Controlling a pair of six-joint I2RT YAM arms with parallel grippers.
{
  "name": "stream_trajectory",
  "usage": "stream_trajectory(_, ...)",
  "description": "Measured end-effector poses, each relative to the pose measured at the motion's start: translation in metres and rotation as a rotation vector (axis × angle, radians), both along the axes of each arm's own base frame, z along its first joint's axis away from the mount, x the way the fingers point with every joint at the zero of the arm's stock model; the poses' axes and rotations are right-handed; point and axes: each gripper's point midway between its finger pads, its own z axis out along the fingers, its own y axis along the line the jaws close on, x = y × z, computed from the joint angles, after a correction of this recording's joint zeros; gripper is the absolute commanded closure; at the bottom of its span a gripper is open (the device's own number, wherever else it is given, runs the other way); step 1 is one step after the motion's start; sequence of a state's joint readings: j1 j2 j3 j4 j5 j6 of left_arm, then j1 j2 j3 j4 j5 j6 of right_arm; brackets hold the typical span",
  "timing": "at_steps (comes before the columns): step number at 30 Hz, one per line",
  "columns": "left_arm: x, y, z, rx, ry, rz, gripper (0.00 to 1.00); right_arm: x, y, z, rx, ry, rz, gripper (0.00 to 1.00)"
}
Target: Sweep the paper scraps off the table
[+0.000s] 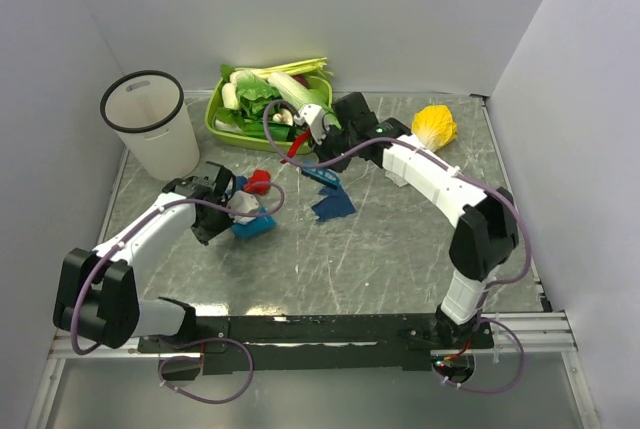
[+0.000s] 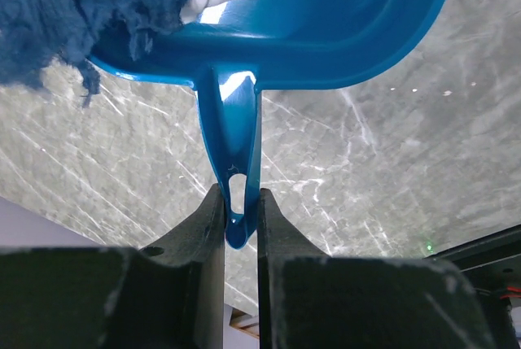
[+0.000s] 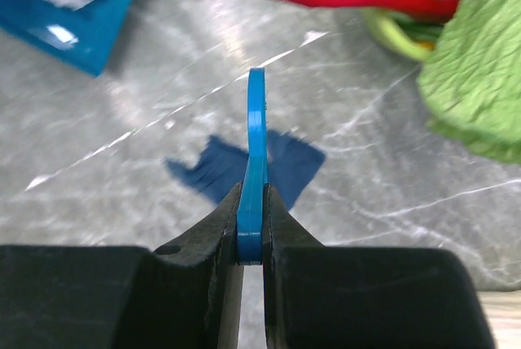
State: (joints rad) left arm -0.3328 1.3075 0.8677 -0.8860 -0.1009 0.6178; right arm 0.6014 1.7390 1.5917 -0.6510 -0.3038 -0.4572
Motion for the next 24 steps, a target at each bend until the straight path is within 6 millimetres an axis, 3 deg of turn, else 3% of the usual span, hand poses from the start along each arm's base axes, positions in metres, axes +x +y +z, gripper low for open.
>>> stream_trajectory(4,0.001,0.002,-0.006,0.013,0.024,0.001,0.99,0.025,0.007,-0.014,-0.018,-0.026,-0.045,1.00)
stream_trajectory(8,0.000,0.003,-0.013,0.024,0.050,-0.001,0.99,0.036,0.013,-0.032,-0.042,-0.024,-0.065,1.00)
stream_trajectory(11,-0.003,0.005,-0.015,0.032,0.063,0.002,0.99,0.037,0.020,-0.039,-0.053,-0.032,-0.055,1.00)
stream_trajectory(15,-0.006,0.007,-0.011,0.038,0.063,0.006,0.99,0.029,0.044,-0.034,-0.038,-0.075,0.001,1.00)
stream_trajectory(20,-0.016,0.019,-0.001,0.054,0.045,0.034,0.99,0.022,0.072,-0.027,-0.014,-0.134,0.059,1.00)
stream_trajectory(24,-0.023,0.032,0.000,0.067,0.066,0.087,0.99,0.027,0.082,-0.036,-0.022,-0.159,0.066,1.00)
